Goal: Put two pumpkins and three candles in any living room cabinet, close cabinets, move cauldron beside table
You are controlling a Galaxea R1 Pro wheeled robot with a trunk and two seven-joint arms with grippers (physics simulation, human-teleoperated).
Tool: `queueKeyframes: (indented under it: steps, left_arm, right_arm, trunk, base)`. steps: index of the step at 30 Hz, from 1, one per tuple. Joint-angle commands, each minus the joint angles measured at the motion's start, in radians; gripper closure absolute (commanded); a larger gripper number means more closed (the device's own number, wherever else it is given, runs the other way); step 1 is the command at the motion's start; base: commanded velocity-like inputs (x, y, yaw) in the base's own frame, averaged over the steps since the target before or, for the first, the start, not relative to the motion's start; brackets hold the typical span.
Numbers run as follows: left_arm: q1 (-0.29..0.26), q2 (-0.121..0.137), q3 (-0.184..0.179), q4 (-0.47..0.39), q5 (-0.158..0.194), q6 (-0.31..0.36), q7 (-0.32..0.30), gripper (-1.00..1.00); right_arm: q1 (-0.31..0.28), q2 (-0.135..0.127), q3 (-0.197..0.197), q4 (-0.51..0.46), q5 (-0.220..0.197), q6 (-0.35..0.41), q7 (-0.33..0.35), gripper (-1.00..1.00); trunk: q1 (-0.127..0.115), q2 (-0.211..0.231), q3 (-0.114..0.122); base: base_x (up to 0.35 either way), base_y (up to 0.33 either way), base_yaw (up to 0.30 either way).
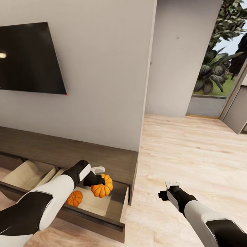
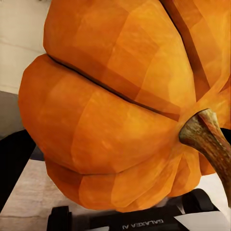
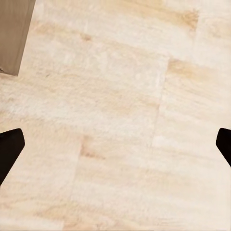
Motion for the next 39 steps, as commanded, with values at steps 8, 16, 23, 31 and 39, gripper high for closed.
queueKeyframes:
  steps: [8,16,23,31,39]
  left_arm:
    - [-0.001,-0.002,-0.091,0.001,0.001,-0.002,-0.002,1.00]
    - [-0.001,-0.004,-0.180,0.001,0.001,-0.027,-0.006,1.00]
    - [-0.001,-0.003,-0.192,0.001,0.001,-0.062,-0.012,1.00]
    - [0.001,-0.003,-0.194,0.001,0.000,-0.063,-0.029,1.00]
    - [0.002,-0.003,-0.194,0.001,-0.001,-0.063,-0.036,1.00]
  right_arm:
    - [0.000,0.000,0.010,-0.003,-0.007,0.006,-0.004,-1.00]
    - [0.000,0.000,0.010,-0.005,-0.007,0.006,-0.006,-1.00]
    - [0.000,0.000,0.010,-0.009,-0.007,0.006,-0.008,-1.00]
    - [0.000,0.001,0.011,-0.013,-0.007,0.006,-0.010,-1.00]
    - [0.000,0.001,0.011,-0.013,-0.007,0.006,-0.010,-1.00]
  trunk:
    - [0.000,0.000,-0.007]
    - [0.000,0.000,-0.007]
    - [0.000,0.000,-0.007]
    - [0.000,0.000,-0.009]
    - [0.000,0.000,-0.020]
  base:
    - [0.031,0.000,0.000]
    - [0.001,0.000,0.000]
    - [0.000,0.000,0.000]
    - [0.000,0.000,0.000]
    - [0.000,0.000,0.000]
